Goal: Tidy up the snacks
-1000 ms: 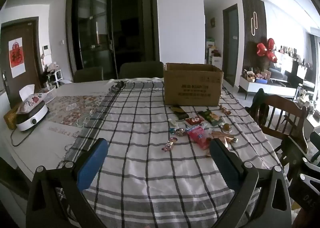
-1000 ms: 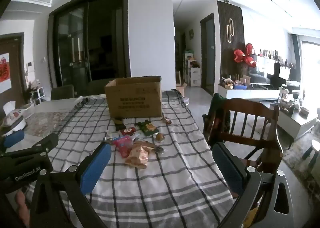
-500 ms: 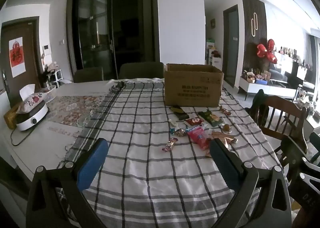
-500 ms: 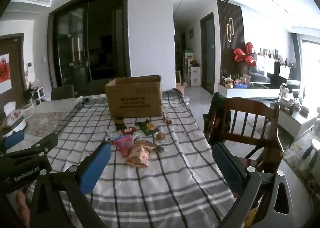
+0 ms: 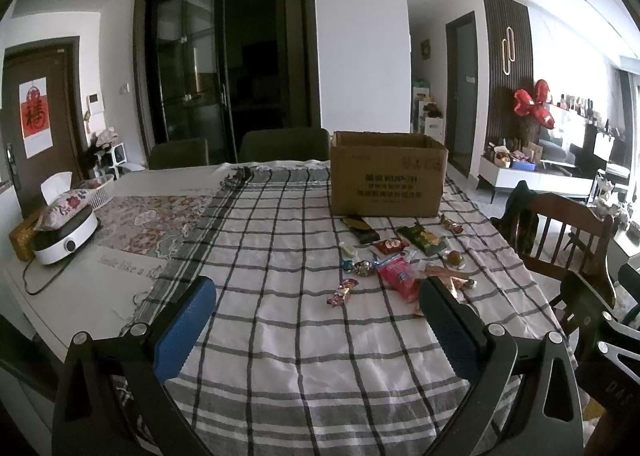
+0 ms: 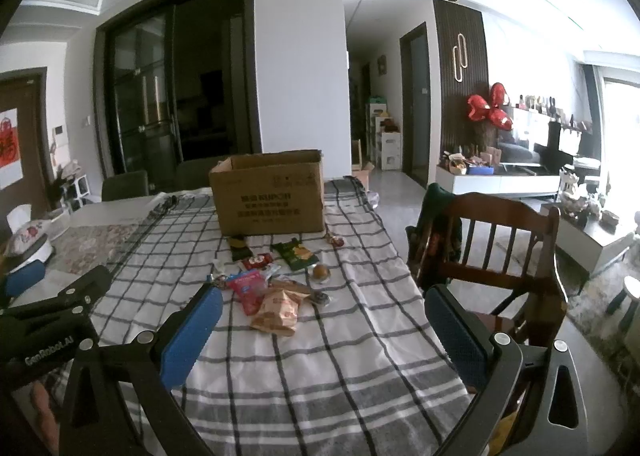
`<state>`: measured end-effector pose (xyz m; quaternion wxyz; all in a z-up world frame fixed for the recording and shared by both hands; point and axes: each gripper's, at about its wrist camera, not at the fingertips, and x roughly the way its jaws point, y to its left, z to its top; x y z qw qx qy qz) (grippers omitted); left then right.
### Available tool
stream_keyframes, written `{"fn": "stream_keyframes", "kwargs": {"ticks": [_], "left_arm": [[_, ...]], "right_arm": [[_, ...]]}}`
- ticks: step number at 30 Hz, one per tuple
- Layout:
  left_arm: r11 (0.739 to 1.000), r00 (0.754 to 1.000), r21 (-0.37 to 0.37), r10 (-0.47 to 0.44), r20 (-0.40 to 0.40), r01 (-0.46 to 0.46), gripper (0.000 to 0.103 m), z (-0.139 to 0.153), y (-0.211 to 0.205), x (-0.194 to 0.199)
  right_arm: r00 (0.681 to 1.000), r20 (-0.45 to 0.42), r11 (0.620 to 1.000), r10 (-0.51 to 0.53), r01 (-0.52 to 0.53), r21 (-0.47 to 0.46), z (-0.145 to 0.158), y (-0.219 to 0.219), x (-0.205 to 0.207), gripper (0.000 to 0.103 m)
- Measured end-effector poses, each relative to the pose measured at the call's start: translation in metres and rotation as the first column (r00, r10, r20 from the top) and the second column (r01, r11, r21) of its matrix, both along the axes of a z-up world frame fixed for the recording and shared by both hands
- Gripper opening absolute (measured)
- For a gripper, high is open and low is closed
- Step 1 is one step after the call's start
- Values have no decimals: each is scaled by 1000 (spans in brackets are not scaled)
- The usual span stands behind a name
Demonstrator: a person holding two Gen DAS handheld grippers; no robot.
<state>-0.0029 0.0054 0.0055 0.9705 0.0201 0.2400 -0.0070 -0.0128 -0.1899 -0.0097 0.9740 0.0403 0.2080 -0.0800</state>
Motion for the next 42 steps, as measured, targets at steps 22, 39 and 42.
{"fn": "stream_keyframes", "kwargs": {"ticks": [22, 39, 42], "left_arm": [[1000, 1000, -3, -2, 0, 2, 103, 1, 0, -2], [1000, 1000, -4, -2, 2, 2, 103, 2, 1, -2], [1000, 1000, -5, -2, 2, 2, 103, 2, 1, -2]], "right_arm": [[1000, -6, 1000, 6, -6, -3, -1, 2, 1, 102], [1000, -7, 1000, 8, -8, -3, -1, 2, 1, 102], [1000, -8, 1000, 9, -9, -3, -1, 2, 1, 102]]}}
